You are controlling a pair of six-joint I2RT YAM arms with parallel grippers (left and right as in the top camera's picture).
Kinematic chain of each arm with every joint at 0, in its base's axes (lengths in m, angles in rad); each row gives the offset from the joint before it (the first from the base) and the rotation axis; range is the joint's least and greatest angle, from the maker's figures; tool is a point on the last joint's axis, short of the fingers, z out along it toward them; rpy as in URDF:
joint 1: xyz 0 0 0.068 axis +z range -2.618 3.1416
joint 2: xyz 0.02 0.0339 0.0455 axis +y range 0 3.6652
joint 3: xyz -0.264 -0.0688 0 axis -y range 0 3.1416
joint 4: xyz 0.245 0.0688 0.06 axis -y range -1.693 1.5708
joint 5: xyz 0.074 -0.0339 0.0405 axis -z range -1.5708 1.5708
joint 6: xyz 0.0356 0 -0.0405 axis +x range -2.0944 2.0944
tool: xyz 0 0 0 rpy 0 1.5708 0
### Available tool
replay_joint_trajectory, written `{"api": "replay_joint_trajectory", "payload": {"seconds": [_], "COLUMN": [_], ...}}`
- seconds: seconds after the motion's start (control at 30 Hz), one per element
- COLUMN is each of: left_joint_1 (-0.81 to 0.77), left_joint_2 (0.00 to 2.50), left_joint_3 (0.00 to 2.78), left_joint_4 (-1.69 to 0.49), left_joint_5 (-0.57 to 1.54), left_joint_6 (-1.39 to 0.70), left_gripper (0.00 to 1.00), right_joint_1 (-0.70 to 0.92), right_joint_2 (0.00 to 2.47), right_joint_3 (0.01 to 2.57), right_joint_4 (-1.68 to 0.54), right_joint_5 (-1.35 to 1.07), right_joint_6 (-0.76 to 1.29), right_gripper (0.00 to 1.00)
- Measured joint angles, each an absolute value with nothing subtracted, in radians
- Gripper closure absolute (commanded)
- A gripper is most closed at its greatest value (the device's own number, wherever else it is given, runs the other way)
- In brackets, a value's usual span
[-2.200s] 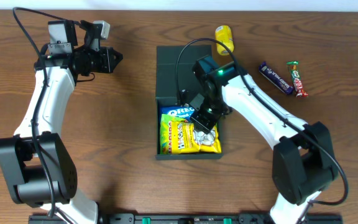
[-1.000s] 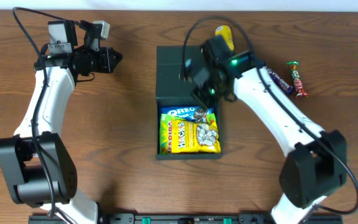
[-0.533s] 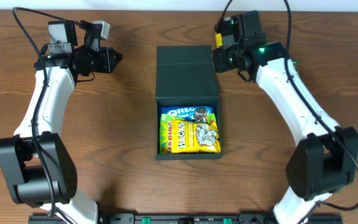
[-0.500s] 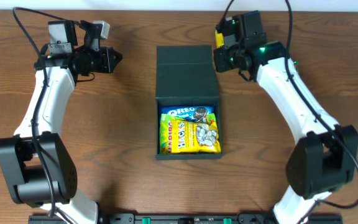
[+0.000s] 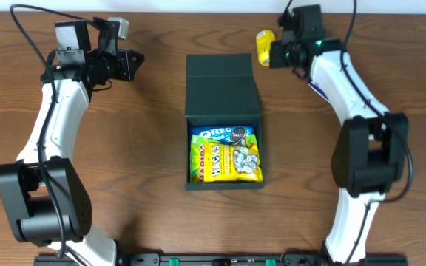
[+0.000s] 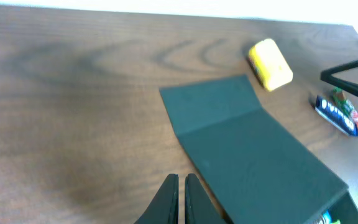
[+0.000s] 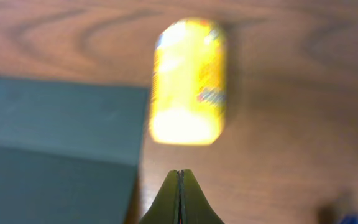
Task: Pack container
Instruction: 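Move right gripper to the yellow can and grasp it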
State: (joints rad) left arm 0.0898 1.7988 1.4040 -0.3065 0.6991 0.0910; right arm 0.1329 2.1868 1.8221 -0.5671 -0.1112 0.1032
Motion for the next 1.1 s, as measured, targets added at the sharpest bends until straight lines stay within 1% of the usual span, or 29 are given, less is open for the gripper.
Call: {"api": "replay_joint_trajectory", "payload": {"seconds": [0.13,0.17,0.2,0.27,0.3,0.33,0.37,0.4,0.7,0.93,1.1], "left_joint_1": [0.09,0.09,0.09,0.09,0.09,0.09,0.09,0.09,0.09,0.09,0.09], "left_joint_2": [1.799,1.799,1.799,1.799,1.799,1.799,1.799,1.799,1.799,1.799,1.799], "left_joint_3": [1.405,1.405,1.405,1.405,1.405,1.405,1.405,1.405,1.405,1.405,1.405], "left_joint_4": [-0.205,-0.181,-0.165,-0.147,-0.144,-0.142,-0.142,-0.142,-0.134,-0.13,-0.13], "left_joint_5": [0.699,0.699,0.698,0.688,0.683,0.676,0.673,0.671,0.64,0.626,0.624], "left_joint_6": [0.044,0.028,0.015,-0.015,-0.027,-0.04,-0.05,-0.057,-0.082,-0.082,-0.083], "left_gripper": [0.93,0.93,0.93,0.93,0.94,0.94,0.94,0.94,0.93,0.93,0.93], "right_joint_1": [0.091,0.084,0.076,0.07,0.068,0.068,0.068,0.07,0.107,0.138,0.145], "right_joint_2": [2.318,2.35,2.385,2.44,2.465,2.493,2.505,2.515,2.528,2.562,2.595], "right_joint_3": [2.051,2.106,2.166,2.249,2.283,2.313,2.322,2.326,2.328,2.329,2.329], "right_joint_4": [-0.648,-0.666,-0.684,-0.699,-0.7,-0.698,-0.698,-0.698,-0.714,-0.723,-0.743], "right_joint_5": [-0.112,-0.113,-0.117,-0.131,-0.139,-0.149,-0.155,-0.162,-0.183,-0.185,-0.126], "right_joint_6": [0.099,0.099,0.097,0.095,0.094,0.094,0.094,0.089,-0.01,-0.035,-0.042], "right_gripper": [0.99,0.94,0.75,0.35,0.23,0.08,0.03,0.01,0.01,0.01,0.02]}}
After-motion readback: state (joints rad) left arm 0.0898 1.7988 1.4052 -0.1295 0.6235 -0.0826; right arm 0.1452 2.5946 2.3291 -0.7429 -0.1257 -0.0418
